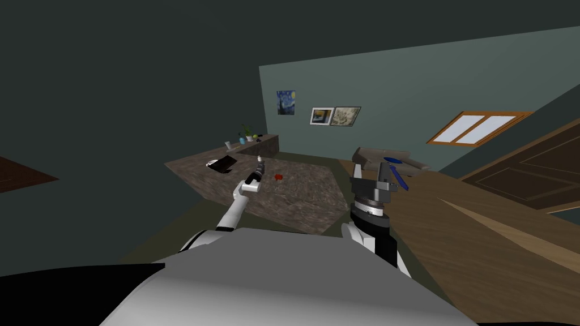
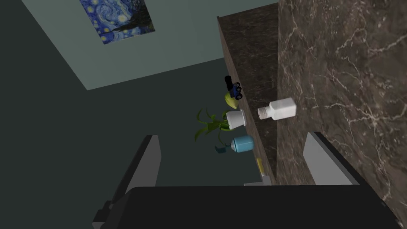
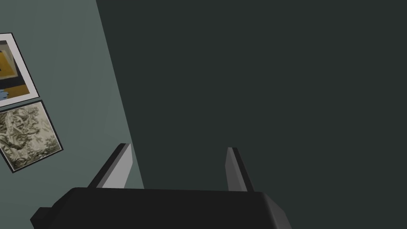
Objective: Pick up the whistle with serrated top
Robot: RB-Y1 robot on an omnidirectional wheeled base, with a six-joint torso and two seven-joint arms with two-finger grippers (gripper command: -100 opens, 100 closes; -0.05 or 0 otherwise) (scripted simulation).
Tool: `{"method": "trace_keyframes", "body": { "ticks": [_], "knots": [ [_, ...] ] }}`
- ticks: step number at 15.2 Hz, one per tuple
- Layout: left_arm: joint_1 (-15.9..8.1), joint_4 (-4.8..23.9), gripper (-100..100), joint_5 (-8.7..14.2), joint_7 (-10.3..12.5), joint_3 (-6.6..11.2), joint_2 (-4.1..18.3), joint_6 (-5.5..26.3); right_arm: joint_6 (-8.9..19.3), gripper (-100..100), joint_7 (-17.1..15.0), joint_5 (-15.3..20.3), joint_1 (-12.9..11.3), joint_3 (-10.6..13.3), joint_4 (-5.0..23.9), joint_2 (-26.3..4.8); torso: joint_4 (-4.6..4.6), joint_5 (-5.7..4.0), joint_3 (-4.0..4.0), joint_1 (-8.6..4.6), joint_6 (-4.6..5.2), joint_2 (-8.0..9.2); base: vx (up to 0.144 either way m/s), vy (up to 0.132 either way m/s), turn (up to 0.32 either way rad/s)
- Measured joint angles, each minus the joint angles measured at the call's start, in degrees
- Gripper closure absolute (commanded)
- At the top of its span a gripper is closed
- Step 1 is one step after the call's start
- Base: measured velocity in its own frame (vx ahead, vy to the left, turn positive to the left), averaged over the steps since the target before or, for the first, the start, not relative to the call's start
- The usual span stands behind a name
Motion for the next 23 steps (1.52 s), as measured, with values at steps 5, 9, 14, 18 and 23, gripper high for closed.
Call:
{"method": "trace_keyframes", "body": {
  "ticks": [5, 9, 14, 18, 23],
  "knots": [
    [-5.2, 6.0, -100, 1.1, 1.2, 0.15, 0.2, 5.2, 0.0, 0, 0.0, 0.0, 0.0, 0.0, 0.0, 0.0, 0.0, 0.01, 0.0, 0.02, -0.01, 0.0, -0.006, 0.025, 0.004],
    [-9.3, 10.9, -100, 1.5, 1.9, 0.38, 0.0, 9.1, 0.0, 0, 0.0, 0.0, 0.0, 0.0, 0.0, 0.0, 0.0, 0.0, -0.01, -0.02, 0.0, -0.01, -0.003, 0.016, 0.002],
    [-13.8, 16.2, -100, 2.4, 2.9, 0.49, -0.3, 14.8, 0.0, 0, 0.0, 0.0, 0.0, 0.0, 0.0, 0.0, -0.01, 0.01, 0.0, 0.0, -0.01, 0.01, -0.003, 0.019, 0.0],
    [-17.2, 20.3, -100, 2.9, 3.6, 0.65, -0.5, 18.5, 0.0, 0, 0.0, 0.0, 0.0, 0.0, 0.0, 0.0, -0.01, 0.0, -0.01, -0.02, -0.01, -0.01, 0.001, 0.017, 0.003],
    [-23.0, 27.0, -100, 3.8, 4.8, 0.88, -0.9, 23.9, 0.0, 0, 0.0, 0.0, 0.0, 0.0, 0.0, 0.0, -0.01, 0.0, -0.01, -0.01, 0.0, -0.02, 0.001, 0.02, 0.0]
  ]
}}
